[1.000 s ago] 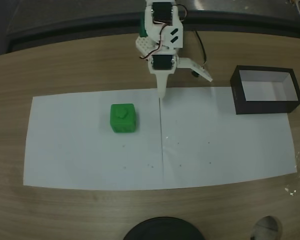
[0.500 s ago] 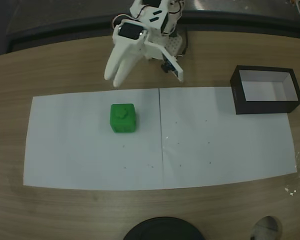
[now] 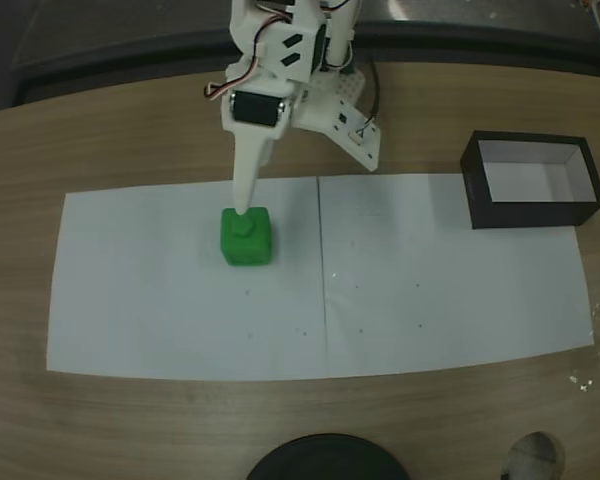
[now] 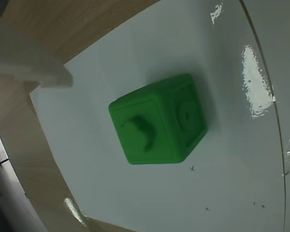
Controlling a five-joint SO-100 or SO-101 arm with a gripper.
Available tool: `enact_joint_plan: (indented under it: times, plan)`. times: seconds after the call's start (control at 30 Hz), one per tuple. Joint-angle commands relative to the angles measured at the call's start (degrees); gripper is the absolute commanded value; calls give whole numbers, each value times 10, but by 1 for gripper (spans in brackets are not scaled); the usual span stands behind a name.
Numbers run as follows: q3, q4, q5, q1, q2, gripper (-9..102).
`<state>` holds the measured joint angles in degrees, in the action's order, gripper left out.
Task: Grab a green square and put it in the box.
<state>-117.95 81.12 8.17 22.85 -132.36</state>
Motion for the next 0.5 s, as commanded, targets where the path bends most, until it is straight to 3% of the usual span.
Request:
enact_joint_plan:
  times: [0.0, 0.17, 0.47]
  plan:
    - [126, 36, 24, 4, 154, 39]
    - [203, 48, 56, 34, 287, 39]
    - [210, 44, 99, 54, 380, 39]
